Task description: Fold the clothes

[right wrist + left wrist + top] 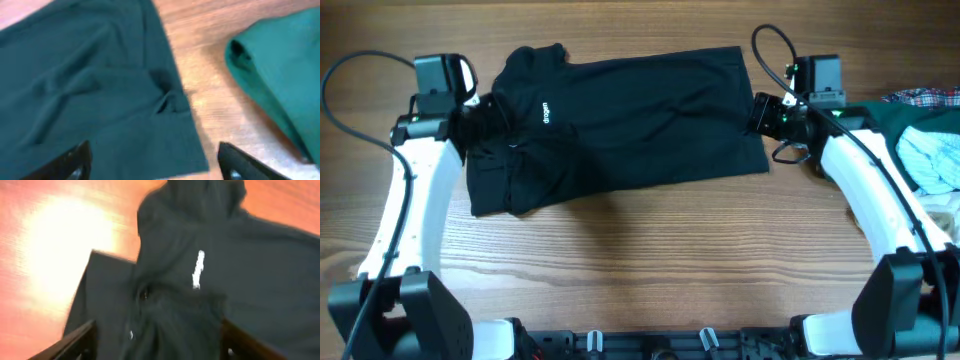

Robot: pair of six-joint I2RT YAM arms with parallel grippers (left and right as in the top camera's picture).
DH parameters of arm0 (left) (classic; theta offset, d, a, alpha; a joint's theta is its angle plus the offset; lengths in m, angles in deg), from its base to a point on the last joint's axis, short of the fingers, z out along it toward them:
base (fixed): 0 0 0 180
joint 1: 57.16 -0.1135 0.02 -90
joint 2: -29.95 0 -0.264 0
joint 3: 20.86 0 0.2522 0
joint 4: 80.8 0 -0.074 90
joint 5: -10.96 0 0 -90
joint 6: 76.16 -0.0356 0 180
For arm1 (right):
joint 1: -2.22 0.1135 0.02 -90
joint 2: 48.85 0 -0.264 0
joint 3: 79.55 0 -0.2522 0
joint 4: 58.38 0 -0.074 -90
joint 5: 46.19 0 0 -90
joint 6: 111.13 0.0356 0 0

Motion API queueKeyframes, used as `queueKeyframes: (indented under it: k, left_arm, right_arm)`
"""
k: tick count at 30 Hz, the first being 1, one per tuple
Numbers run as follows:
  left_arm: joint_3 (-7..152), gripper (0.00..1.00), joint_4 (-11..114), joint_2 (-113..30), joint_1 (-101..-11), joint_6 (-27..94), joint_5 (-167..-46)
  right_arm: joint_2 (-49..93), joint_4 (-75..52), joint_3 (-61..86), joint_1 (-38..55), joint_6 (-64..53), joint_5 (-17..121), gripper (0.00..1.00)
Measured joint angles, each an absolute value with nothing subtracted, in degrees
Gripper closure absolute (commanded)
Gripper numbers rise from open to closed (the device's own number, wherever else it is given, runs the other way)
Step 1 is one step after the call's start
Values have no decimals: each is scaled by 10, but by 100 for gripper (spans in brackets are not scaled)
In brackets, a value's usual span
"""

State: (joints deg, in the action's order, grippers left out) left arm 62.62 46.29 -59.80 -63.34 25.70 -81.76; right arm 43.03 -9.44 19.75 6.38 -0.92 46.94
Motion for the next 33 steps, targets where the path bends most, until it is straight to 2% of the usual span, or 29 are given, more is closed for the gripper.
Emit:
queueKeyframes:
  k: [1,6,9,17,20,22,24,28,33]
  left_arm:
    - [626,89,443,-599,-633,259,-827]
    - [625,72,356,-610,-633,264,-921]
    - [657,67,331,-611,-633,267,-957]
    - [898,51,339,-671,-631,267,-967]
    - [924,43,342,-736,-631,267,-965]
    - [924,33,341,-787,-631,266,-964]
    - [924,26,340,-831,-631,266,-962]
    - [922,23,341,-852,-631,266,-961]
    - [922,23,338,-852,-630,266,-961]
  right_arm:
    - [430,-81,197,64,-11,487,37]
    - [430,30,189,64,-47,618,32]
    - [431,80,160,64,-63,637,31]
    - [496,119,-78,64,-81,657,27]
    - [573,105,-139,63,-88,659,26]
    - [643,63,-169,60,-95,661,24]
    - [695,12,-175,53,-102,664,24]
    - [771,-75,-175,29,-105,666,27]
    - [803,-106,-175,4,-88,667,24]
